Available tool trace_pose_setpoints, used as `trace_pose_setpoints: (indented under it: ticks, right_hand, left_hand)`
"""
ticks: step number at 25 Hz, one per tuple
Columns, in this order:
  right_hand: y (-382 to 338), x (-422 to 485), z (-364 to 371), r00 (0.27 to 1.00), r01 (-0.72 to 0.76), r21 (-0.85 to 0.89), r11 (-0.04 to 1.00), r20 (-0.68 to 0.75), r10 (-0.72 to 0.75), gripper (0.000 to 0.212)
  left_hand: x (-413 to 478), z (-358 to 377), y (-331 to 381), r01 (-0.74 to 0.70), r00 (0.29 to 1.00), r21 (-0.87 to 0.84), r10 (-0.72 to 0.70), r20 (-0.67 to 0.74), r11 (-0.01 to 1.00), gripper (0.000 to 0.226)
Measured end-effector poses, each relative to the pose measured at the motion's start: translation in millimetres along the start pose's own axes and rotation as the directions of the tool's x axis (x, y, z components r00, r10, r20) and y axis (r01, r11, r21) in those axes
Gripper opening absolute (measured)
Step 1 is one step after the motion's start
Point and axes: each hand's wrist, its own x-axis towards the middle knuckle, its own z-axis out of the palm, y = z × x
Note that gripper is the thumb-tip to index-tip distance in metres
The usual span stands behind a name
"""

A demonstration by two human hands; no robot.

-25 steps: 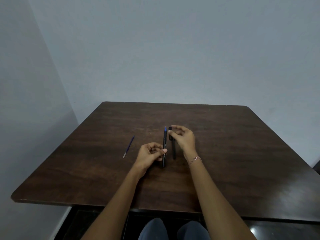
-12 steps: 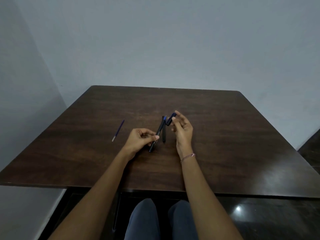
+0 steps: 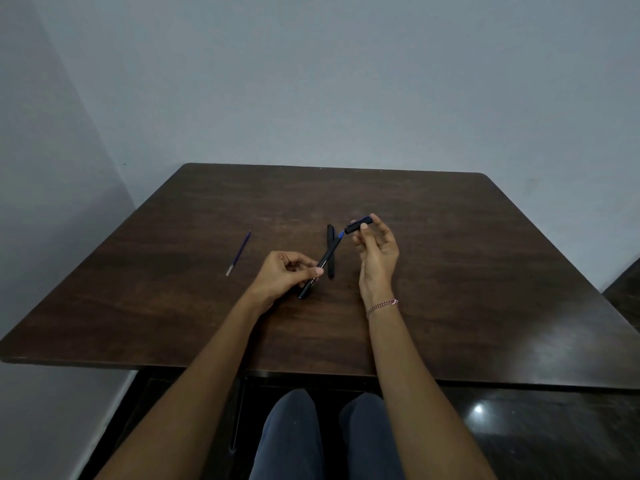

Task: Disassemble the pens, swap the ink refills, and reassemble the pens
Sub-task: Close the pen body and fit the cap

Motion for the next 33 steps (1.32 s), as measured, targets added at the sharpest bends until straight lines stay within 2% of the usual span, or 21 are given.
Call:
trace_pose_setpoints:
  ticks: [7, 10, 15, 18, 20, 24, 30, 33]
  right_hand:
    - [-2.1, -2.1, 1.3, 1.0, -0.021, 0.007, 1.0, 0.012, 0.021, 0.025]
    - [-3.3, -4.9, 3.4, 0.997, -0.039, -0.007, 0.999, 0.06, 0.04, 0.023]
    - [-2.7, -7.6, 5.2, 0.977, -0.161, -0.029, 0.986, 0.136, 0.164, 0.02]
    - [-3.1, -6.8, 3.6, 0.974, -0.18, 0.002, 0.984, 0.138, 0.178, 0.017]
    - [-2.6, -7.2, 4.6, 0.981, -0.138, -0.039, 0.99, 0.135, 0.142, 0.011]
    - [1.8, -6.1, 6.7, 0.989, -0.03, -0.215, 0.976, 0.133, 0.06, 0.027]
    - [8.9, -9.6, 6.5, 0.948, 0.07, -0.333, 0.94, 0.317, 0.041, 0.034]
    - [11.1, -11.8, 6.4, 0.908, 0.151, -0.455, 0.877, 0.415, 0.059, 0.058]
  left_hand:
    - [-0.7, -0.8, 0.3, 0.013, 1.0, 0.014, -0.013, 0.02, 1.0, 0.007]
    - [-0.5, -1.0, 0.5, 0.009, 1.0, 0.018, -0.01, 0.023, 1.0, 0.006]
    - [-1.1, -1.3, 0.7, 0.012, 1.0, 0.028, -0.013, 0.024, 1.0, 0.006]
    - [-1.4, -1.8, 0.3, 0.006, 1.0, 0.036, -0.007, 0.027, 0.999, 0.007]
    - [-1.2, -1.3, 0.1, 0.005, 1.0, 0.045, -0.007, 0.027, 0.999, 0.008]
    - [-0.7, -0.1, 0.5, -0.001, 1.0, 0.06, 0.0, 0.019, 0.998, 0.008]
    - [-0.6, -1.1, 0.0, 0.008, 1.0, 0.02, -0.007, -0.026, 1.0, 0.01]
    - [-0.2, -0.8, -1.9, -0.012, 0.998, -0.008, 0.012, -0.058, 1.0, 0.009]
